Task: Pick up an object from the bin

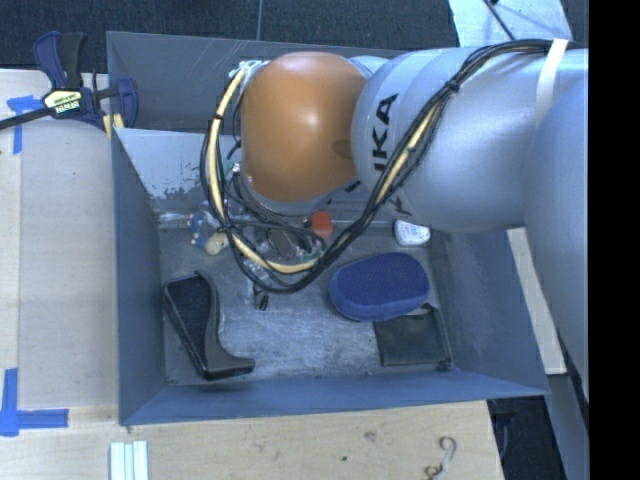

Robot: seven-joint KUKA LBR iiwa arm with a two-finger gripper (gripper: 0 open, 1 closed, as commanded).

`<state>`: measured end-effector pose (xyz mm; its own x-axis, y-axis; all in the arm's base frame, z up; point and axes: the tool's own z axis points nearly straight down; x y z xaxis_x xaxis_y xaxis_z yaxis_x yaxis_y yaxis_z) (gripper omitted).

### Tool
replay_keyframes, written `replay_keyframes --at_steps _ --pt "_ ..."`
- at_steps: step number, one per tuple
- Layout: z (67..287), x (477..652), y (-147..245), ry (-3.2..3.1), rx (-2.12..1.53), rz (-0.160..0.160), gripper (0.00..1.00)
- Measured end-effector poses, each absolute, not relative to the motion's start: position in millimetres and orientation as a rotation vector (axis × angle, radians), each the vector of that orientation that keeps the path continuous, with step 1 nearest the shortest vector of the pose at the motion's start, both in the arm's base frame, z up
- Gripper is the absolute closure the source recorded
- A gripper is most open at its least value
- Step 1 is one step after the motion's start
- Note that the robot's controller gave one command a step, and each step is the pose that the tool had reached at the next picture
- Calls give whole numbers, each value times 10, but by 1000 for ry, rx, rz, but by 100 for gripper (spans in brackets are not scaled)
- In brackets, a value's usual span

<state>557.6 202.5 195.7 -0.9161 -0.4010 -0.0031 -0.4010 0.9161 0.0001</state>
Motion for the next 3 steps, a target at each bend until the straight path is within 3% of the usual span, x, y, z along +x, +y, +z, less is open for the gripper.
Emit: replay_keyframes --at_steps 1,2,3 --pt "819 5406 2255 2798 -1360 1 0" --pt "810 5376 2238 2814 -1370 -2 100" --pt "1974 5299 2275 2832 -1353 -1 100"
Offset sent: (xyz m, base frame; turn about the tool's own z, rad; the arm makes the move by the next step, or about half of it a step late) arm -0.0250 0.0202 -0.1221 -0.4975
